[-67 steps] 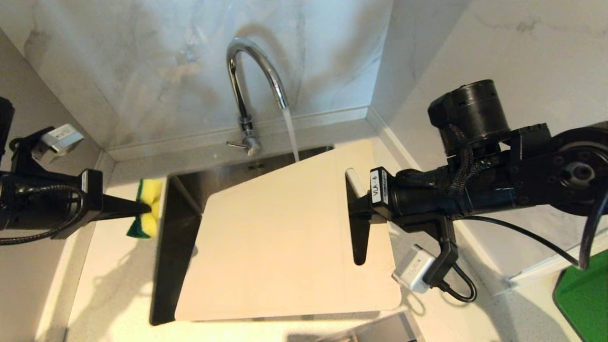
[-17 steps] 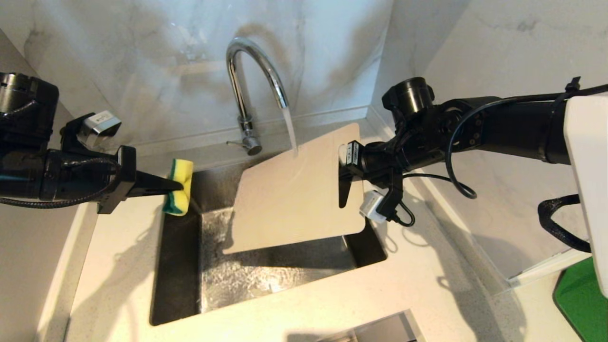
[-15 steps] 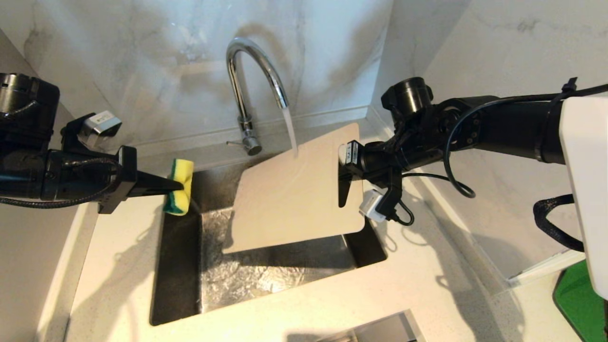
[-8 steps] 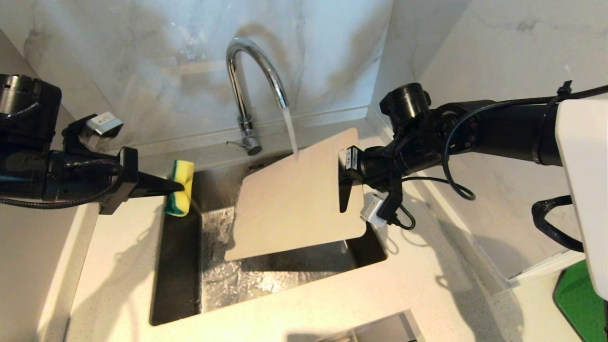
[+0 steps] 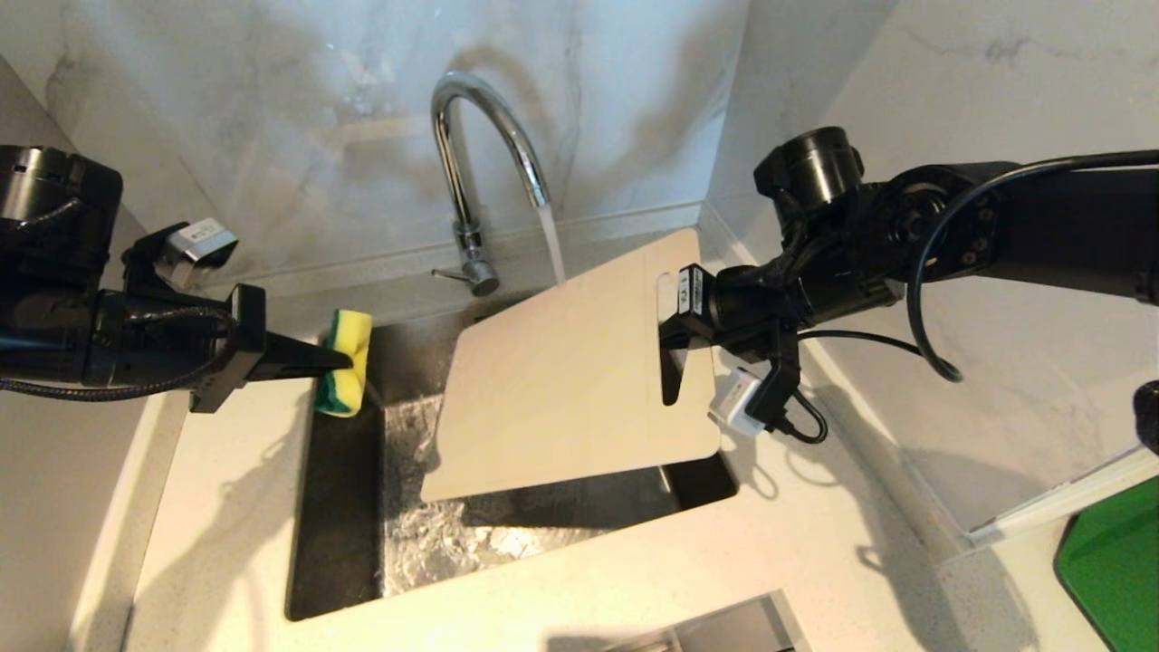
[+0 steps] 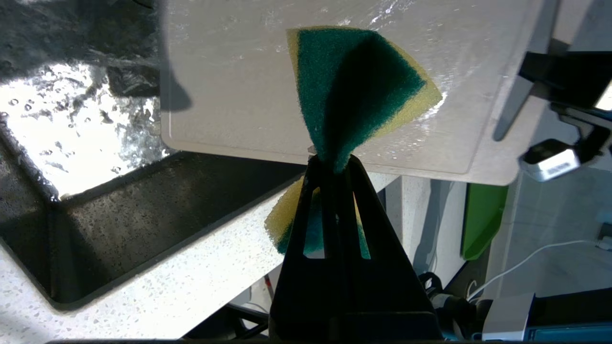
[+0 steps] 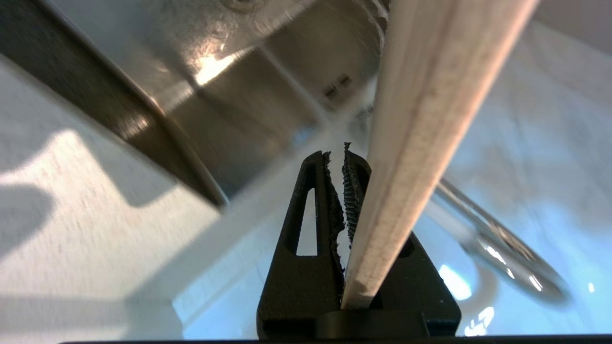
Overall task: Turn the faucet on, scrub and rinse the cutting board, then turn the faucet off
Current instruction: Scrub the cutting board underwater
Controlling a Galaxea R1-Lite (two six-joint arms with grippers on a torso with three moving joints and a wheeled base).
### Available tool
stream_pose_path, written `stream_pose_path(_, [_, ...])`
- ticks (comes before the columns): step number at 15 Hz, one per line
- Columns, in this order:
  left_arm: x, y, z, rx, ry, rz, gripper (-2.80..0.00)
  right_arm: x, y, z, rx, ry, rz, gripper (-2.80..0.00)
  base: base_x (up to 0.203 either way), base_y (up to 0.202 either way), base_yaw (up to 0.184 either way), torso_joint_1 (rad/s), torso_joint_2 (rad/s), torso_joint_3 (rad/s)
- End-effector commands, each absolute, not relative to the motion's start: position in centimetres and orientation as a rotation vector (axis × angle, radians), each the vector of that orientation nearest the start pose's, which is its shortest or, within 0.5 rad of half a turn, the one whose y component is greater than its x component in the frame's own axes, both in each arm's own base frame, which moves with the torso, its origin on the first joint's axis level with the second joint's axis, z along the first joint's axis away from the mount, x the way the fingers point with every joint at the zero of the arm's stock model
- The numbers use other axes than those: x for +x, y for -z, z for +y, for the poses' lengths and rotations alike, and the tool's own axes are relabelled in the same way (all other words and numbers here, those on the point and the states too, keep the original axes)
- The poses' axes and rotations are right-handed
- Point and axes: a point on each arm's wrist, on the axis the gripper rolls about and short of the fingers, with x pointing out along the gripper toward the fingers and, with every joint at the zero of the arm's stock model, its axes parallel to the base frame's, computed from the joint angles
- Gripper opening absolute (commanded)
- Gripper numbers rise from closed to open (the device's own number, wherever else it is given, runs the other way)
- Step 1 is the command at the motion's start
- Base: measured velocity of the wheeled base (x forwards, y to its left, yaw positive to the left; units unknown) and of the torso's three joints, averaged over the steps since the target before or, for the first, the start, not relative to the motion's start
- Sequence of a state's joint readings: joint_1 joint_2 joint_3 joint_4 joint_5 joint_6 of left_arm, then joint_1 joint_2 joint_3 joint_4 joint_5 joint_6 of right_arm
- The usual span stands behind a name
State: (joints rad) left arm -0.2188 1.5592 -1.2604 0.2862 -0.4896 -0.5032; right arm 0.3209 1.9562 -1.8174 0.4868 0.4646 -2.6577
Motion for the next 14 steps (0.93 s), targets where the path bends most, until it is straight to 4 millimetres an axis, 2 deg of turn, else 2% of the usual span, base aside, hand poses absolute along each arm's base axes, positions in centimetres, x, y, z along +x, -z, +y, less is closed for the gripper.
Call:
stream_pose_path(1, [26.2,-26.4,-7.5,-0.545,0.540,0.769,-2.80,33.5,-29.4,12.3,-2.348,-0.987,-0.803,-2.80,0.000,0.000,0.000,0.000,0.00,0.000])
stream_pose_path(4, [25.7,-26.9,-8.9,-0.518,0.562,0.771,-2.80,31.3,-30.5,12.5,-2.327,-0.976,-0.830,-2.80,0.000,0.000,0.000,0.000,0.00,0.000])
stream_pose_path(6, [25.4,-27.7,-9.6,-0.512,0.568,0.766,-2.80,29.7,-30.8,13.4,-2.294,-0.994,-0.862,-2.80,0.000,0.000,0.000,0.000,0.00,0.000])
stream_pose_path(14, [24.2,-29.6,-11.4,-0.481,0.613,0.780,-2.80,27.4,-30.8,16.5,-2.233,-1.034,-0.979,-2.80,0.000,0.000,0.000,0.000,0.00,0.000])
